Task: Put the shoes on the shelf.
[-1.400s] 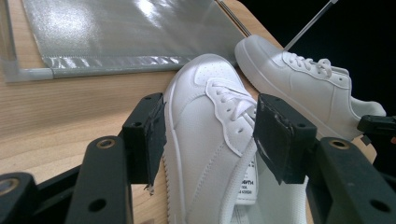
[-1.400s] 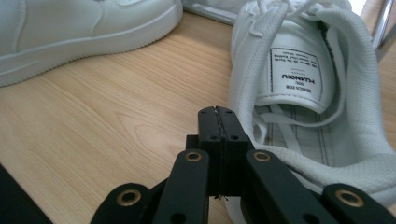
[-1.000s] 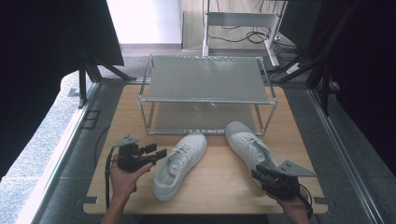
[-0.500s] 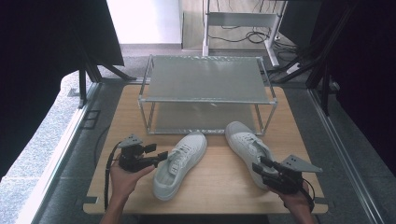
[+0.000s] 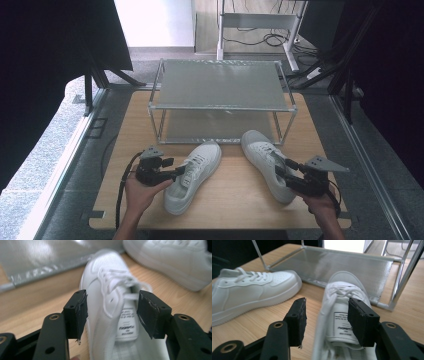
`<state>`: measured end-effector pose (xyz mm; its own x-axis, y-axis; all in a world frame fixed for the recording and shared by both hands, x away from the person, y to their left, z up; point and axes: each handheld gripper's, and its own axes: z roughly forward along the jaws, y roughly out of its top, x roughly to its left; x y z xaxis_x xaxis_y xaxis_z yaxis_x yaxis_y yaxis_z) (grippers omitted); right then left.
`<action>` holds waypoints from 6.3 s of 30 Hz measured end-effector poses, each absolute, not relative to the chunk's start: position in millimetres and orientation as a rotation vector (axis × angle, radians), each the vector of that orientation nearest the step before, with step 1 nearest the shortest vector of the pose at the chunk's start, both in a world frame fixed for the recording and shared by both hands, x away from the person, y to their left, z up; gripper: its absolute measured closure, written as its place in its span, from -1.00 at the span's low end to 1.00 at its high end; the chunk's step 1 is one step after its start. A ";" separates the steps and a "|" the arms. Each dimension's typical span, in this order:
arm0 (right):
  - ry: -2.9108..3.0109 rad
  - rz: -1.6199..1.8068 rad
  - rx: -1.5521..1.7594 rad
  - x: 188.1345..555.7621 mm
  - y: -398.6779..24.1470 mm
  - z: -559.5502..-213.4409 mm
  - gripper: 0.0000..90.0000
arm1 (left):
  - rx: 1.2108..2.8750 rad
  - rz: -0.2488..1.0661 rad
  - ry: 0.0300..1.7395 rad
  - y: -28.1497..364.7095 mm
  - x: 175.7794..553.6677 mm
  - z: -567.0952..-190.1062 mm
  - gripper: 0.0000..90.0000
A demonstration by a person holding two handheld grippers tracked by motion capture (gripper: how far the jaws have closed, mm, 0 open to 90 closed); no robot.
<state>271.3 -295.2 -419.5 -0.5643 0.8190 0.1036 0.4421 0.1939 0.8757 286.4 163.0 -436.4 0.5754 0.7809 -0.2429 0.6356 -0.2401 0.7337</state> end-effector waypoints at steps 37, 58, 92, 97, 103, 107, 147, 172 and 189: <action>2.321 0.697 1.217 367.5 -282.5 -462.2 0.65 | 2.148 0.352 1.252 119.9 317.9 -461.2 0.70; 2.259 0.757 1.328 367.9 -285.8 -462.2 0.93 | 1.979 0.228 1.270 140.4 319.2 -462.2 0.84; 2.150 1.452 1.403 306.9 -308.3 -438.2 0.93 | 1.670 0.127 1.139 189.6 288.3 -416.9 0.84; 2.132 1.528 1.403 305.8 -309.3 -436.7 0.93 | 1.630 0.123 1.130 194.8 286.2 -413.1 0.84; 2.095 1.584 1.377 303.0 -307.9 -431.0 0.93 | 1.573 0.123 1.097 198.6 280.7 -404.2 0.84; 2.074 1.671 1.379 302.1 -308.8 -427.0 0.93 | 1.540 0.098 1.070 200.8 278.5 -398.7 0.84; 1.862 1.853 1.297 364.9 -285.0 -299.9 0.93 | 1.465 0.133 0.900 161.7 360.5 -283.0 0.83; 1.791 1.763 1.478 411.3 -279.8 -285.8 0.93 | 1.468 0.159 1.007 145.9 407.8 -269.7 0.83; 1.758 1.601 1.560 460.8 -257.5 -268.8 0.93 | 1.444 0.213 1.149 129.0 458.4 -261.9 0.82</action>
<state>460.8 -257.5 -268.8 -0.3674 0.8283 0.4229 0.4979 -0.2089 0.8417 458.4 129.0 -261.9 0.4923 0.7269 -0.4788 0.5067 0.2079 0.8367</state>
